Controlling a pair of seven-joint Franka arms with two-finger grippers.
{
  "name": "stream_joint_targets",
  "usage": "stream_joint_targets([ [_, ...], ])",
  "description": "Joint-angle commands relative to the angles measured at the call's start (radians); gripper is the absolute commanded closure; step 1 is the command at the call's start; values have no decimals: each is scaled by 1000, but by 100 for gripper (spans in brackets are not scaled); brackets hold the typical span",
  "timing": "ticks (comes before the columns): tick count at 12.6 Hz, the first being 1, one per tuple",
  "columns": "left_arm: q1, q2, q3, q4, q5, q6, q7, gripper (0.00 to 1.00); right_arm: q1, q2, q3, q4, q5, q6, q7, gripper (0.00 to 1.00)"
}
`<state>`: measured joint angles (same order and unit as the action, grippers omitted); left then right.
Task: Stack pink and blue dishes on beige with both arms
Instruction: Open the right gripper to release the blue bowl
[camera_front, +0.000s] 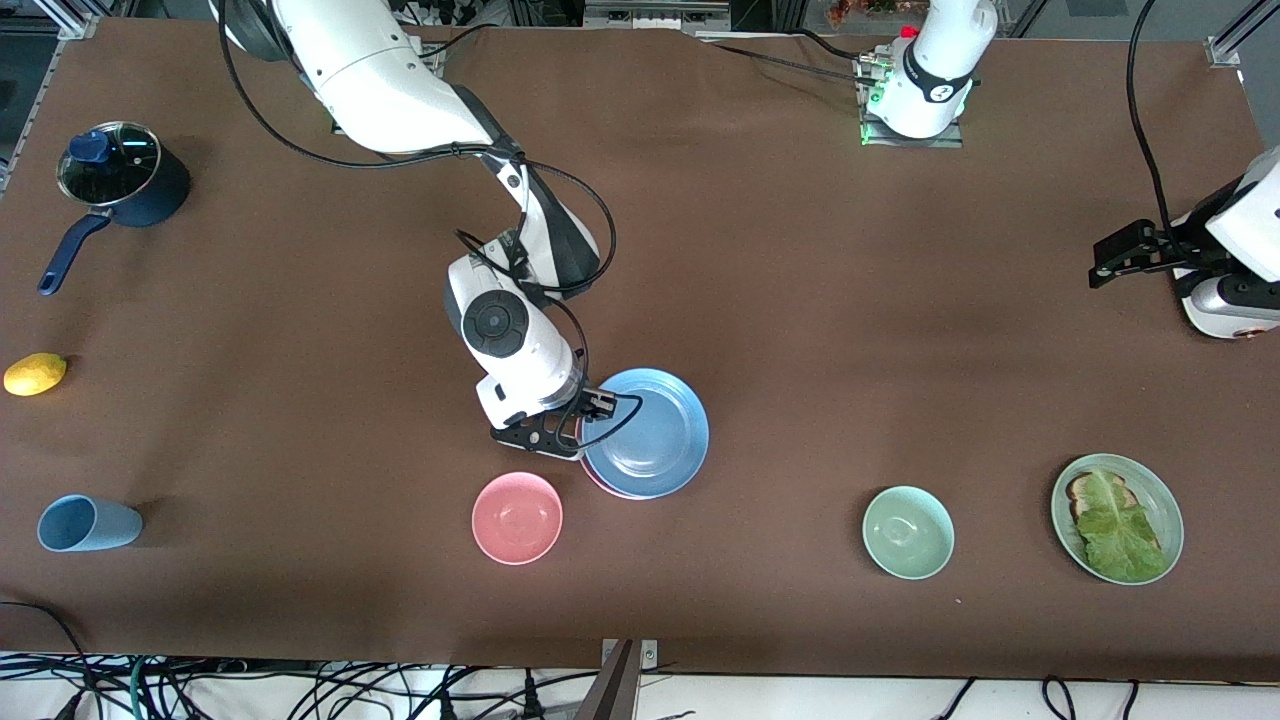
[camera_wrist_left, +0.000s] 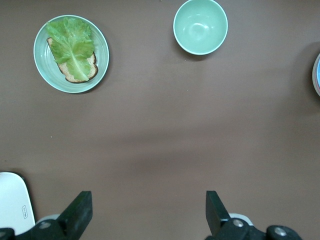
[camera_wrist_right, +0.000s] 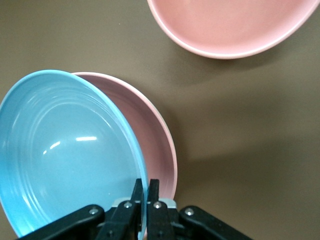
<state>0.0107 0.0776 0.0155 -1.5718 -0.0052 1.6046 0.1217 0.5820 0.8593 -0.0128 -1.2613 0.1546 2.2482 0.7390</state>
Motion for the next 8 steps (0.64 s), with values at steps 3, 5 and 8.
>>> stream_joint_targets([
  [3, -6, 5, 3, 12, -18, -8, 19, 0, -4, 4, -6, 5, -15, 2, 13, 84],
  [5, -9, 7, 1, 10, -16, -8, 19, 0, -10, 3, -7, 5, -12, 2, 8, 47],
  [8, -9, 7, 3, 10, -16, -8, 19, 0, -16, -8, -13, 10, -9, -5, 14, 14],
])
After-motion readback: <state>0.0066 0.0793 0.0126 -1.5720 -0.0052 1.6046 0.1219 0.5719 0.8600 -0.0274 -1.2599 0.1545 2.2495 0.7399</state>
